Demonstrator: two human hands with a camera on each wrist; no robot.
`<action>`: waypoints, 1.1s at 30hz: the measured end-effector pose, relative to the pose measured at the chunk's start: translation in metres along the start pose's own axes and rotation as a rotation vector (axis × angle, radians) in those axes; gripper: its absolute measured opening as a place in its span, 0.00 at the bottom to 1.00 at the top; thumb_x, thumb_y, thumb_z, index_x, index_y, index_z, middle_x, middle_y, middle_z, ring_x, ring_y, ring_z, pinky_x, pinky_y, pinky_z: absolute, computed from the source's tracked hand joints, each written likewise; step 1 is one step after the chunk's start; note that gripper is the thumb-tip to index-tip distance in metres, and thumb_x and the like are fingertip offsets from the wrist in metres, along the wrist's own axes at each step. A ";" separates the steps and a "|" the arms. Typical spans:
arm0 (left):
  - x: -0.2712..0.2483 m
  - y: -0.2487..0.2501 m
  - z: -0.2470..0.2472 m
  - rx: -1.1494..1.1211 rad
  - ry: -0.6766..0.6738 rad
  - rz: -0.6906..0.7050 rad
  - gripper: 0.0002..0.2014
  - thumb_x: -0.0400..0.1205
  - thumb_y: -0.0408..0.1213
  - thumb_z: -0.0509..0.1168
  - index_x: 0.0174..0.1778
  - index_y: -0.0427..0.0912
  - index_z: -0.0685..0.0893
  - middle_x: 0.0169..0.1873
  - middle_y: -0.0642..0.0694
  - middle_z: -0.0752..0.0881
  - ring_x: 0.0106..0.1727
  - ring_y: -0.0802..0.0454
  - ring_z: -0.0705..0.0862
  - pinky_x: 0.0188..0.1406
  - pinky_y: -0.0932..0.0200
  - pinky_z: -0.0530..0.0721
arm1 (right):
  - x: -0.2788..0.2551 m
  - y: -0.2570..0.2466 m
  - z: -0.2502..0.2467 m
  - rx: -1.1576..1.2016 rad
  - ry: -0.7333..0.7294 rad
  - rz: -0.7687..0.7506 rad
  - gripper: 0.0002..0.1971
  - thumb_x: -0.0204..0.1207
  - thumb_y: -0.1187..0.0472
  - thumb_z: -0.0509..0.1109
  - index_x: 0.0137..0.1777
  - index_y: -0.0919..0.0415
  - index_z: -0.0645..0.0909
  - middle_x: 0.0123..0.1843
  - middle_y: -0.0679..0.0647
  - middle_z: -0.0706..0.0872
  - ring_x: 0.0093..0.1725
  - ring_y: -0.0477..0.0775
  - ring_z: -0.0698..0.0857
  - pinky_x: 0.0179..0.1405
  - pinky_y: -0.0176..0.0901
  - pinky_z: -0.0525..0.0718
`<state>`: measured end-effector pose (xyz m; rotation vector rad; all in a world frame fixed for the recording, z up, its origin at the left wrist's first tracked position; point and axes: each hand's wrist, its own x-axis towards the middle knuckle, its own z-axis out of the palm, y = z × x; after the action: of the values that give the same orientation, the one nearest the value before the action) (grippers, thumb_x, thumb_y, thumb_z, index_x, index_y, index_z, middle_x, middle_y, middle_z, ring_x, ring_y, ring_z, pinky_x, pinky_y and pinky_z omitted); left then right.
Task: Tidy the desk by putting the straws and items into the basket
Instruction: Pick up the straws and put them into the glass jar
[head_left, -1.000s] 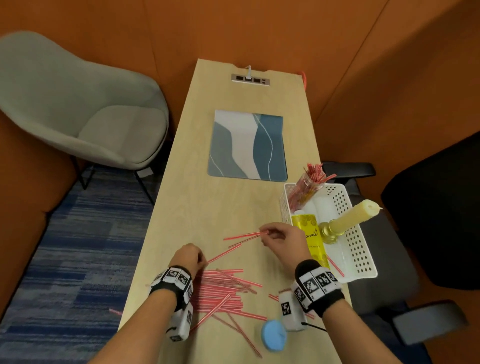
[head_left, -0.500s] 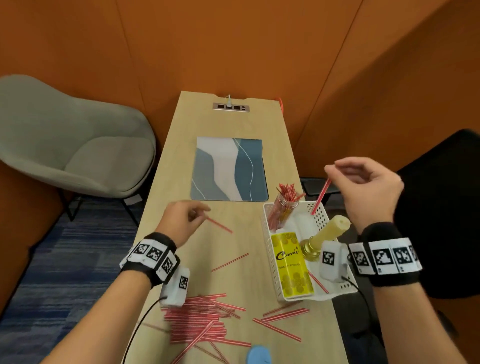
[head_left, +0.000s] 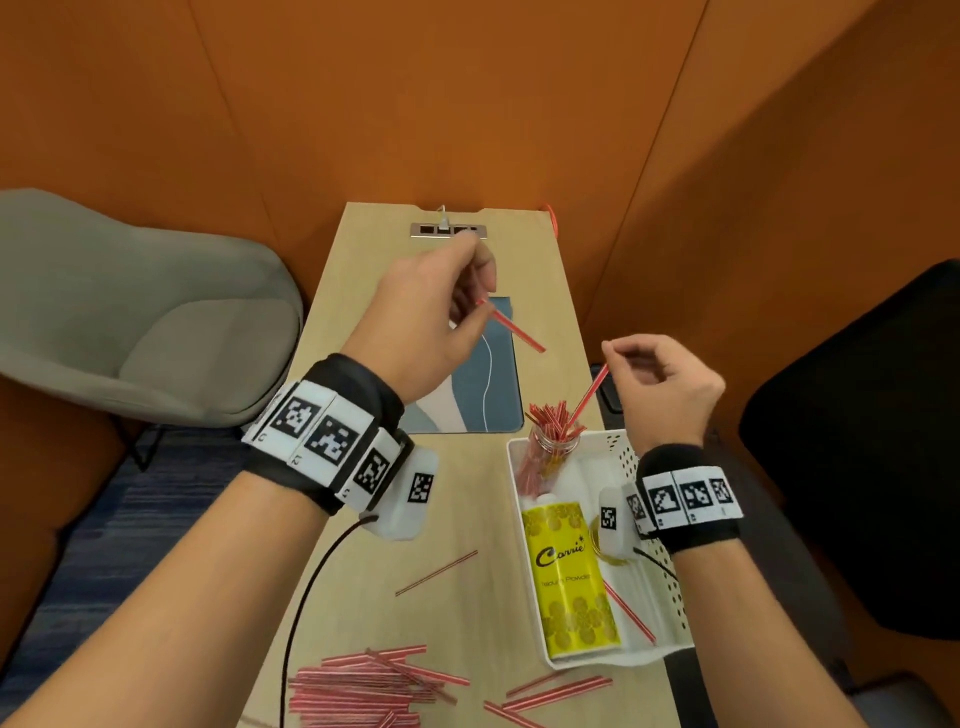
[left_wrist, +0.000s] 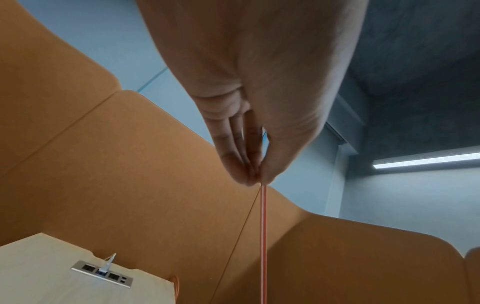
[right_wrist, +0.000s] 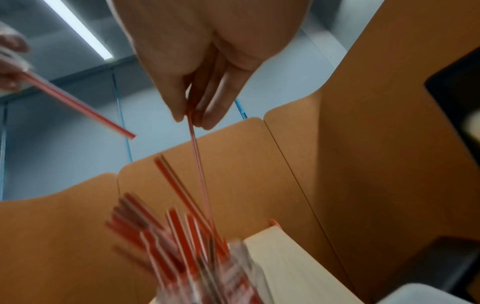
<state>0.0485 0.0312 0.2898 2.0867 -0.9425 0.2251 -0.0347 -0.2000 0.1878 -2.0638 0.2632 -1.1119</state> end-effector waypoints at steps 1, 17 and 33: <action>0.006 0.000 0.003 -0.001 -0.010 0.003 0.09 0.79 0.27 0.68 0.45 0.45 0.77 0.37 0.51 0.83 0.37 0.54 0.82 0.41 0.54 0.85 | -0.006 0.009 0.004 -0.010 -0.044 -0.001 0.04 0.75 0.63 0.79 0.45 0.63 0.90 0.39 0.51 0.90 0.38 0.44 0.88 0.39 0.45 0.89; 0.046 -0.011 0.114 0.213 -0.516 -0.022 0.12 0.74 0.25 0.67 0.43 0.48 0.80 0.34 0.53 0.84 0.37 0.54 0.84 0.40 0.55 0.85 | -0.188 0.014 -0.015 0.109 -0.600 0.392 0.08 0.74 0.46 0.75 0.41 0.49 0.87 0.24 0.44 0.76 0.23 0.43 0.72 0.27 0.32 0.72; -0.066 -0.099 0.095 -0.002 -0.127 -0.267 0.04 0.80 0.45 0.71 0.44 0.50 0.88 0.36 0.56 0.83 0.32 0.67 0.75 0.34 0.74 0.69 | -0.239 0.016 0.116 -0.334 -1.190 0.386 0.15 0.78 0.64 0.67 0.64 0.55 0.81 0.61 0.56 0.74 0.56 0.65 0.85 0.55 0.38 0.78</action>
<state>0.0561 0.0351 0.1376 2.2179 -0.7249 -0.0473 -0.0843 -0.0310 -0.0110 -2.4451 0.2217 0.4891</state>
